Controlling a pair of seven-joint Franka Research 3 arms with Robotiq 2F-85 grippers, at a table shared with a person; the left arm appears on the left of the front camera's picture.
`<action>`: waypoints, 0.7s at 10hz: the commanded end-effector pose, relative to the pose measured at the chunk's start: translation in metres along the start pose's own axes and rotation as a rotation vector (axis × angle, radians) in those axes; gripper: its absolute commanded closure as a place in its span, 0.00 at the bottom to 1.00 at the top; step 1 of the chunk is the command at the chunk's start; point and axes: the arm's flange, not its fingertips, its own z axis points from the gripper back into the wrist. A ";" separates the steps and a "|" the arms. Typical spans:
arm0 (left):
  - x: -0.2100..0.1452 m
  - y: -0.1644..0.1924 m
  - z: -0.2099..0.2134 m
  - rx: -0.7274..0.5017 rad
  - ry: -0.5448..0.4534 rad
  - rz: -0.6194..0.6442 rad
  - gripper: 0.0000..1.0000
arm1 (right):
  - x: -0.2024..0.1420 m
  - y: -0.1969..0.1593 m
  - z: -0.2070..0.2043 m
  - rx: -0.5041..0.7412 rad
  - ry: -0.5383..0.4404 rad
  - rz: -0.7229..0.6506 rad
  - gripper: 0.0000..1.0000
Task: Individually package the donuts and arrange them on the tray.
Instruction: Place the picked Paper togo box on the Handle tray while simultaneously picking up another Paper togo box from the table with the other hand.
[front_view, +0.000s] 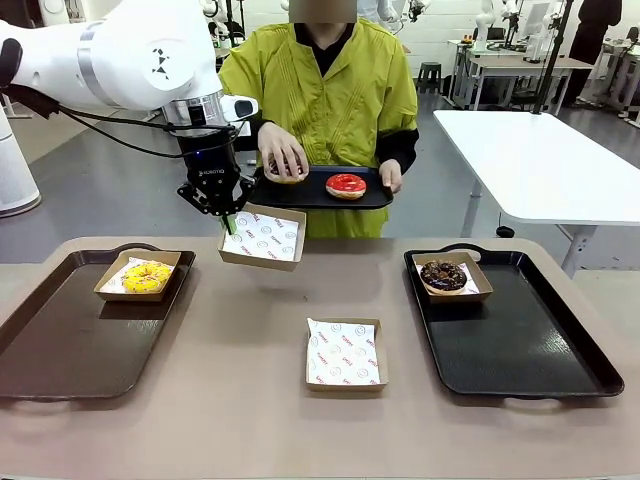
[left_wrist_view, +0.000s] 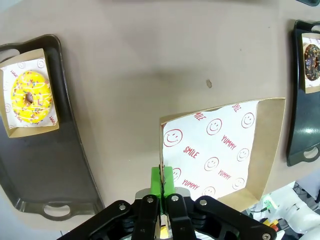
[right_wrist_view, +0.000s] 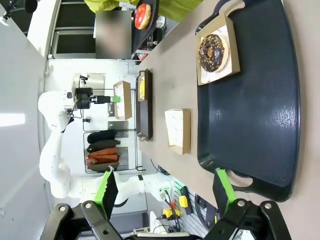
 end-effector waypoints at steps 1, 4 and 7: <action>-0.002 0.001 0.003 -0.001 -0.009 -0.009 1.00 | -0.006 0.005 -0.002 0.001 -0.020 -0.002 0.00; -0.002 0.001 0.003 -0.001 -0.009 -0.009 1.00 | -0.006 0.005 -0.002 0.001 -0.020 -0.002 0.00; -0.002 0.001 0.003 -0.001 -0.009 -0.009 1.00 | -0.006 0.005 -0.002 0.001 -0.020 -0.002 0.00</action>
